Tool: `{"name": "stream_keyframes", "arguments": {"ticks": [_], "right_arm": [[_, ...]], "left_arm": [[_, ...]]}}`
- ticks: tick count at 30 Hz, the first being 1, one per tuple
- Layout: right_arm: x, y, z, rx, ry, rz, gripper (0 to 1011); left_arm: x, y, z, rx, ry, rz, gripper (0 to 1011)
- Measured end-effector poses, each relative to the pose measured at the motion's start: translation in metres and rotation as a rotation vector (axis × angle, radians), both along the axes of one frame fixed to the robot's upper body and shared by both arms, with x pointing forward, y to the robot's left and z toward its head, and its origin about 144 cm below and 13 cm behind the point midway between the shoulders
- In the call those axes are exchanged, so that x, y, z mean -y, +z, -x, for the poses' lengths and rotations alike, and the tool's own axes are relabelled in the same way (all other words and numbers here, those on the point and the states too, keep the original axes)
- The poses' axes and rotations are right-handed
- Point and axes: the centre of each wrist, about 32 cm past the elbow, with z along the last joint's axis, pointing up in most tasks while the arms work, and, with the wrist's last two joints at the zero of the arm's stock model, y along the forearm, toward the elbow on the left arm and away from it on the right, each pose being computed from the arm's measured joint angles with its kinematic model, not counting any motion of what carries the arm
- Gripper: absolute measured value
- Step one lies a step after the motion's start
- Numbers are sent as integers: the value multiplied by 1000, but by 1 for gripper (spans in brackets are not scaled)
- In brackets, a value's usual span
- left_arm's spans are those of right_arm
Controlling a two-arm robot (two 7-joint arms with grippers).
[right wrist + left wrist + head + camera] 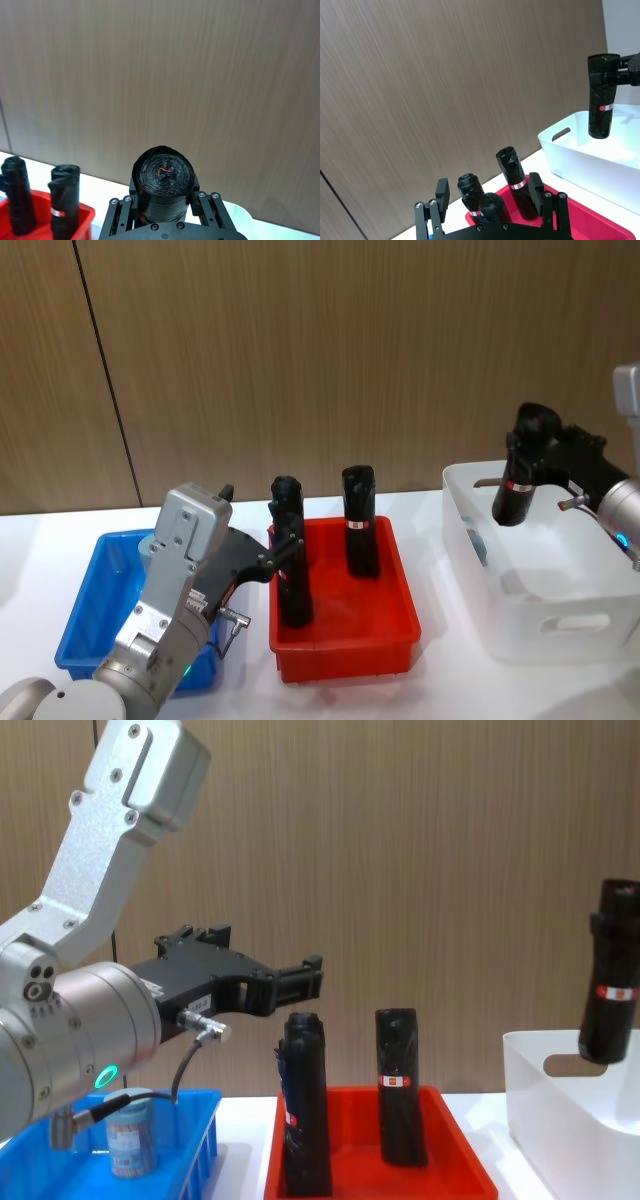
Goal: Pick the cotton swabs from the blue box and place them into the white box.
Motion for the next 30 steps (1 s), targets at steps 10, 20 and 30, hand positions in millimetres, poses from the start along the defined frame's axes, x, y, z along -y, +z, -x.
{"name": "stream_keyframes", "arguments": {"ticks": [10, 20, 30], "right_arm": [[4, -14, -4, -17, -41, 10, 544], [4, -22, -4, -27, -50, 9, 788], [3, -26, -1, -28, -48, 7, 1001]], "left_arm": [[0, 0, 0, 0, 0, 0, 1004], [0, 0, 0, 0, 0, 0, 1004], [0, 0, 0, 0, 0, 0, 1004]]}}
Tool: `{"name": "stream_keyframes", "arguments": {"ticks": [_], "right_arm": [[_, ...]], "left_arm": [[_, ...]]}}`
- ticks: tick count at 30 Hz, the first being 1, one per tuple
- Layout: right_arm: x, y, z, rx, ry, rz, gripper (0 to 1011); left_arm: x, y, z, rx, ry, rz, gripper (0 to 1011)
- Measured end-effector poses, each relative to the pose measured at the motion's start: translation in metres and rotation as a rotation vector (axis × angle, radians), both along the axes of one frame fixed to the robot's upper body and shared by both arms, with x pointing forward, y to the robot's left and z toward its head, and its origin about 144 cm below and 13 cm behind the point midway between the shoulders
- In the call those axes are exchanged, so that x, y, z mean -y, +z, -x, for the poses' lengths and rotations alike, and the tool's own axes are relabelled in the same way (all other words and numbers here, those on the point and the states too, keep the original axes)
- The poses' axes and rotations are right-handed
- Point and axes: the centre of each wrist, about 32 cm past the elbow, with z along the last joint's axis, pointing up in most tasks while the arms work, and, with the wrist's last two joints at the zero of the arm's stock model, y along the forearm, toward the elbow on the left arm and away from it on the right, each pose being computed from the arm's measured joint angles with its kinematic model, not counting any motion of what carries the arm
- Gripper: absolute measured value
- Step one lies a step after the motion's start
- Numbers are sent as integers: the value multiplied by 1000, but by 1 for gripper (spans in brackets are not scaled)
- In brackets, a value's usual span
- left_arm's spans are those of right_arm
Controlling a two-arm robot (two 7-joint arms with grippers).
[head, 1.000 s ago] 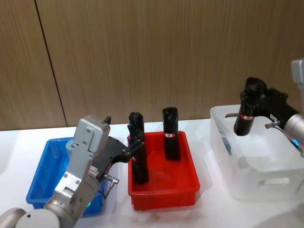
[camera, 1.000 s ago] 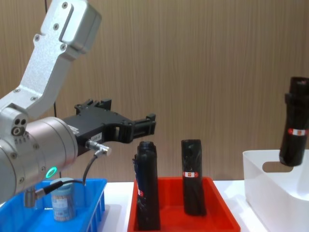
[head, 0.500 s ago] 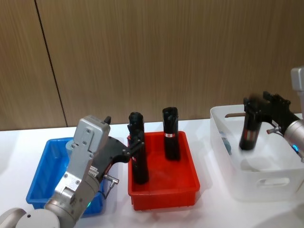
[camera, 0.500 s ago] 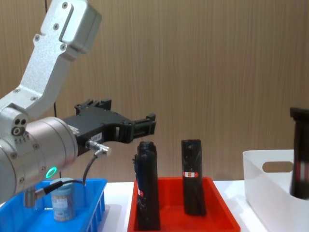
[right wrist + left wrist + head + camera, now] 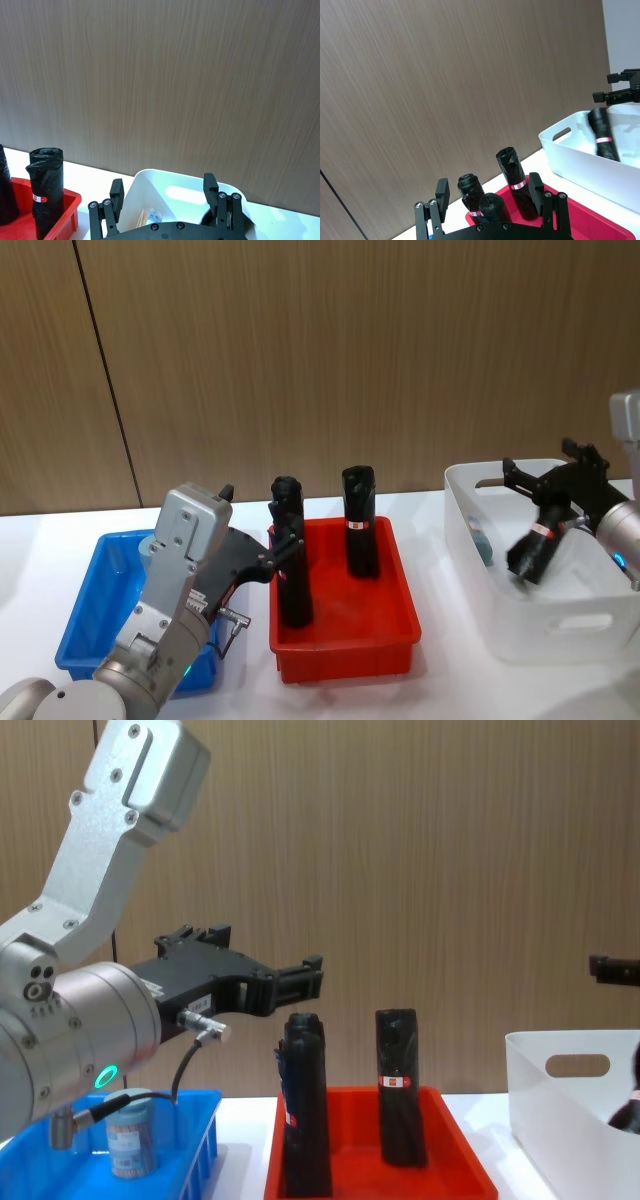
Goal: Pick the cotton swabs from the blue box and place them into the white box.
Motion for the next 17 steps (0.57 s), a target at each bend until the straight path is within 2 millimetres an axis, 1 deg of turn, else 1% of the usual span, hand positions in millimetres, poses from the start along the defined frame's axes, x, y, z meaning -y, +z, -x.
{"name": "stream_keyframes", "arguments": {"ticks": [17], "right_arm": [[-1, -2, 2, 2, 4, -5, 1001]], "left_arm": [[0, 0, 0, 0, 0, 0, 1004]]}}
